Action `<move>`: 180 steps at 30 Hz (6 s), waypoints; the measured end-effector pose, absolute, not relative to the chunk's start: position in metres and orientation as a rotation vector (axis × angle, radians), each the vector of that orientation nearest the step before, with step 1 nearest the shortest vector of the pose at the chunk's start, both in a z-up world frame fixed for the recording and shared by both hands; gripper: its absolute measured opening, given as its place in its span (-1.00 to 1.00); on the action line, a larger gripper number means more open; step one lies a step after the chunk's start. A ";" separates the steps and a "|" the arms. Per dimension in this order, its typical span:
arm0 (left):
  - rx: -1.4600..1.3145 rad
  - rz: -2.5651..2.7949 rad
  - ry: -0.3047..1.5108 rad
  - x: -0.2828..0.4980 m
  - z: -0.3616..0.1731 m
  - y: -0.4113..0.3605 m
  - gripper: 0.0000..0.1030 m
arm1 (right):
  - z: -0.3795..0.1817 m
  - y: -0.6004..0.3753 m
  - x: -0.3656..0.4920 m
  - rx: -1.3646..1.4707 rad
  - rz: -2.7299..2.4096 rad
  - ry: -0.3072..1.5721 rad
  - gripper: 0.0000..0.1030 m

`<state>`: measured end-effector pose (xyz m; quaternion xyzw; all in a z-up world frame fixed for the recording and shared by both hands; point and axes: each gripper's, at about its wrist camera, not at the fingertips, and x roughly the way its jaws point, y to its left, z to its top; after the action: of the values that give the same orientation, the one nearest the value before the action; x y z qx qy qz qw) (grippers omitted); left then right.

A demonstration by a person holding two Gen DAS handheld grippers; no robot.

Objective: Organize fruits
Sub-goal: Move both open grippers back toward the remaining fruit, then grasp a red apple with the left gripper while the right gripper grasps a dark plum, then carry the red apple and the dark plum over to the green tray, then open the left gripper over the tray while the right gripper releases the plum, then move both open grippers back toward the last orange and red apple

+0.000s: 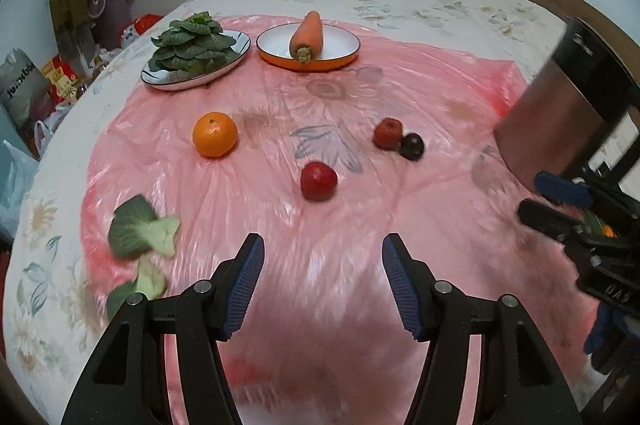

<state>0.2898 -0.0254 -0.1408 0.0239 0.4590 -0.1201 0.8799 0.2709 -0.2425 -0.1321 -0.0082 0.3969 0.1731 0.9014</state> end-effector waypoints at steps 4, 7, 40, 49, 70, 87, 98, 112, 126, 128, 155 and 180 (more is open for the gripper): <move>0.050 -0.255 0.975 0.319 -0.150 -0.029 0.03 | -0.147 -0.229 0.307 -0.029 0.384 0.846 0.20; 0.053 -0.254 0.993 0.337 -0.160 -0.032 -0.04 | -0.157 -0.223 0.331 -0.027 0.400 0.863 0.03; 0.051 -0.282 1.078 0.376 -0.200 -0.042 -0.46 | -0.206 -0.205 0.403 -0.092 0.391 0.974 -0.59; -0.053 -0.304 1.080 0.375 -0.193 -0.025 -0.46 | -0.198 -0.226 0.403 0.086 0.409 0.979 -0.68; -0.044 -0.339 1.007 0.302 -0.138 -0.032 -0.46 | -0.133 -0.231 0.282 0.072 0.454 0.884 -0.68; 0.006 -0.484 0.998 0.214 -0.119 -0.108 -0.46 | -0.129 -0.330 0.157 0.162 0.292 0.872 -0.68; 0.096 -0.653 1.030 0.164 -0.124 -0.221 -0.46 | -0.130 -0.452 0.100 0.250 0.108 0.824 -0.68; 0.233 -0.830 1.015 0.120 -0.117 -0.349 -0.46 | -0.143 -0.576 0.045 0.352 -0.087 0.759 -0.68; 0.335 -0.904 0.965 0.113 -0.132 -0.442 -0.46 | -0.141 -0.642 0.072 0.301 -0.201 0.717 -0.68; 0.363 -0.906 0.951 0.112 -0.137 -0.449 -0.46 | -0.146 -0.647 0.079 0.279 -0.224 0.724 -0.68; 0.449 -0.853 0.878 0.107 -0.179 -0.466 -0.44 | -0.197 -0.656 0.113 0.125 -0.346 0.777 -0.64; 0.402 -0.853 0.842 0.104 -0.157 -0.452 0.05 | -0.187 -0.643 0.106 0.078 -0.416 0.772 1.00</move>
<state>0.1043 -0.4520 -0.1565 0.1877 0.3937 -0.3985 0.8068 0.1059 -0.6432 -0.1869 0.0379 0.3739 -0.2012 0.9046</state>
